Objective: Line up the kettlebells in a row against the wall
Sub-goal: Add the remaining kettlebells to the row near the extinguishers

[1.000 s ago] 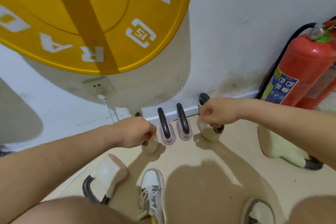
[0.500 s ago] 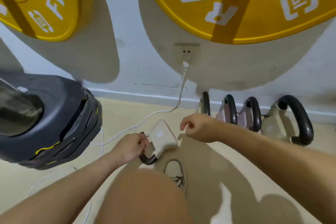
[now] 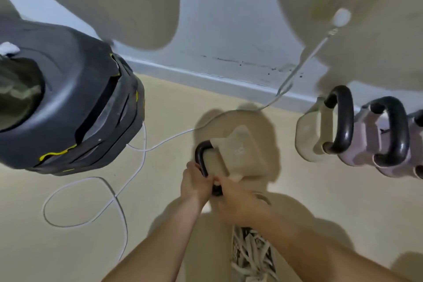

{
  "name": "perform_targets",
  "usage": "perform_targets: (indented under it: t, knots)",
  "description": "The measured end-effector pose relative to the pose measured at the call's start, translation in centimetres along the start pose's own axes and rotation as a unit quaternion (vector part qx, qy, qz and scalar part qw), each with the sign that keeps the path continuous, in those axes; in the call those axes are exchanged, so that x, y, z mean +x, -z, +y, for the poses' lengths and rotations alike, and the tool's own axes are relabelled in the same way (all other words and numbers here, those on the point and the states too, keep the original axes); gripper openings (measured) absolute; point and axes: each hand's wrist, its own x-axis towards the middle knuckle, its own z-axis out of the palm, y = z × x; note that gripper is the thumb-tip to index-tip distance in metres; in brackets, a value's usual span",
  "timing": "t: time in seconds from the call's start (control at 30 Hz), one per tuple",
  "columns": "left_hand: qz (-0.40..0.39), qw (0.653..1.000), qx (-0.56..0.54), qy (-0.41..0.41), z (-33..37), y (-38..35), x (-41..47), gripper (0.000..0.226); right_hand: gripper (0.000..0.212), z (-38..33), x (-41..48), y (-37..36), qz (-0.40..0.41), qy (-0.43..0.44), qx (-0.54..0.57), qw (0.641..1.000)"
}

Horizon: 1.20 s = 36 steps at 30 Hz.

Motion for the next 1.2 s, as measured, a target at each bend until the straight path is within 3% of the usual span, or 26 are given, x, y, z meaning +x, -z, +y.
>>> perform_targets:
  t: [0.1, 0.37, 0.47, 0.57, 0.63, 0.83, 0.97, 1.07, 1.2]
  knots:
    - [0.016, 0.998, -0.011, 0.052, 0.0, -1.0, 1.8, 0.045, 0.039, 0.3, 1.1, -0.5, -0.014, 0.011, 0.001, 1.000]
    - [-0.004, 0.996, 0.037, 0.082, 0.7, -0.7, 3.9, 0.031, 0.060, 0.4, 0.3, -0.8, 0.050, -0.002, -0.130, 0.990]
    - [-0.021, 0.997, -0.008, 0.071, 1.4, -0.2, 2.3, 0.018, 0.042, -0.3, -0.2, -0.4, 0.077, -0.007, -0.150, 0.986]
    - [-0.057, 0.986, -0.146, 0.057, 2.6, 0.5, -0.3, 0.017, 0.013, -0.6, -0.4, 1.0, 0.097, -0.011, -0.194, 0.976]
    - [-0.086, 0.973, -0.210, 0.034, 3.7, 0.9, -2.2, 0.017, 0.016, -0.2, -0.5, 2.2, 0.103, -0.014, -0.190, 0.976]
    - [-0.129, 0.954, -0.270, -0.034, 9.8, 0.6, -3.9, 0.025, 0.036, 0.9, -1.2, 7.8, 0.173, -0.032, -0.016, 0.984]
    - [-0.124, 0.957, -0.238, -0.114, 13.5, -0.5, -2.9, 0.039, 0.035, 2.1, -0.8, 11.1, 0.203, -0.057, 0.163, 0.964]
    - [-0.100, 0.964, -0.171, -0.176, 15.7, -1.2, -2.1, 0.044, 0.022, 3.8, -0.7, 13.1, 0.264, -0.095, 0.338, 0.899]
    - [-0.175, 0.942, -0.213, -0.189, 18.0, -2.5, -2.1, 0.017, 0.030, 5.1, -1.1, 14.0, 0.275, -0.088, 0.521, 0.803]
